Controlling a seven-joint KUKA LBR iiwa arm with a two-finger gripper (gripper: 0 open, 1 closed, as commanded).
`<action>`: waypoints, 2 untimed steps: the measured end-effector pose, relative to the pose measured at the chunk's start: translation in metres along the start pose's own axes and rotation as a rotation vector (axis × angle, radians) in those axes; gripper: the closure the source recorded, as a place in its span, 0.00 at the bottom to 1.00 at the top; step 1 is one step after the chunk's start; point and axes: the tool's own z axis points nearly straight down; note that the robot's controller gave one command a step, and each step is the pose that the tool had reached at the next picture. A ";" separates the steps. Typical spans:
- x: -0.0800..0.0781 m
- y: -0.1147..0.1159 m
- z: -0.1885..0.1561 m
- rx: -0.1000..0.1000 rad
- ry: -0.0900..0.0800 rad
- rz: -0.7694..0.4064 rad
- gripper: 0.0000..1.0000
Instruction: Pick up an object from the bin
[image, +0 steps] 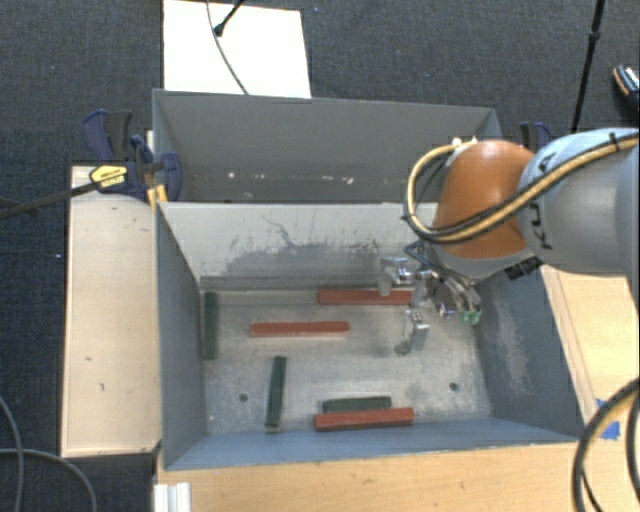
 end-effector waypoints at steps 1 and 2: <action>-0.006 0.036 0.020 0.001 0.001 0.001 0.00; -0.013 0.106 0.032 -0.001 -0.003 0.126 0.00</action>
Offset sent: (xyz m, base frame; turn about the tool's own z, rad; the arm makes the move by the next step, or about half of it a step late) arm 0.0021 0.0335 -0.0193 0.0047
